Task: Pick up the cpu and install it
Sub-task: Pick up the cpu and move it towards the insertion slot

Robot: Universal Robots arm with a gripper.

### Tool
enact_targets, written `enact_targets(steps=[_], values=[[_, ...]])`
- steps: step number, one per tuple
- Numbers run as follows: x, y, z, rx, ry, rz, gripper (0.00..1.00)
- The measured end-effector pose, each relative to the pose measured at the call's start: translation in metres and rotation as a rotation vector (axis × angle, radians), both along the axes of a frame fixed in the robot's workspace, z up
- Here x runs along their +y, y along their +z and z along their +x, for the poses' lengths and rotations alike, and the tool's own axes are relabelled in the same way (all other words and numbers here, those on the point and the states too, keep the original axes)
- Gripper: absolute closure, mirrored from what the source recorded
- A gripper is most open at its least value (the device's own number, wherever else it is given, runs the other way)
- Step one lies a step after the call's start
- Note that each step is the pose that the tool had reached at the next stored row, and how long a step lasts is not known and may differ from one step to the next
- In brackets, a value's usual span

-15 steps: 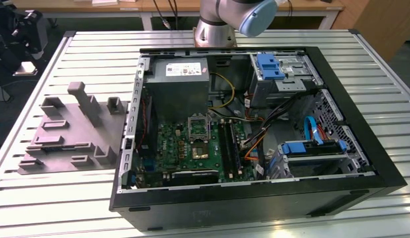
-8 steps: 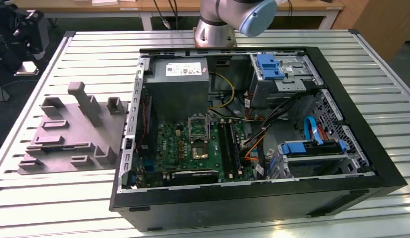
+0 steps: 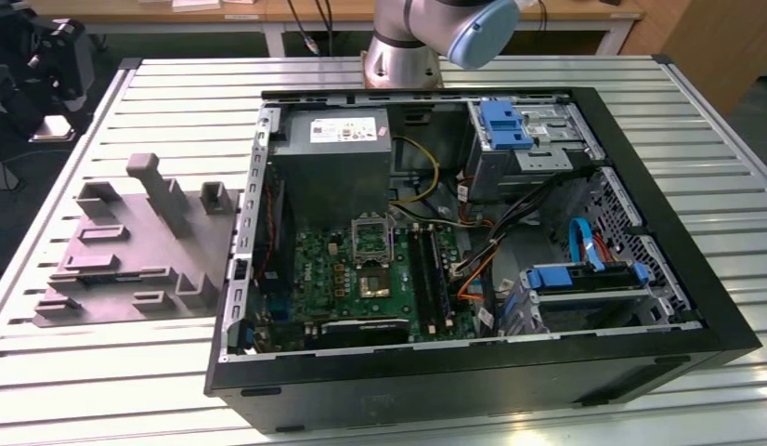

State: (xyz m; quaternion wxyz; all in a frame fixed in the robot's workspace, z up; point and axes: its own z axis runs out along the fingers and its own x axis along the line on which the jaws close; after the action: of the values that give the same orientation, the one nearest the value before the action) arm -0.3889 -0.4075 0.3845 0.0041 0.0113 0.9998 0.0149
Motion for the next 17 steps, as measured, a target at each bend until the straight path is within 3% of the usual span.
enact_targets(steps=[17], values=[[0.0, 0.0, 0.0052, 0.0, 0.0, 0.0, 0.53]])
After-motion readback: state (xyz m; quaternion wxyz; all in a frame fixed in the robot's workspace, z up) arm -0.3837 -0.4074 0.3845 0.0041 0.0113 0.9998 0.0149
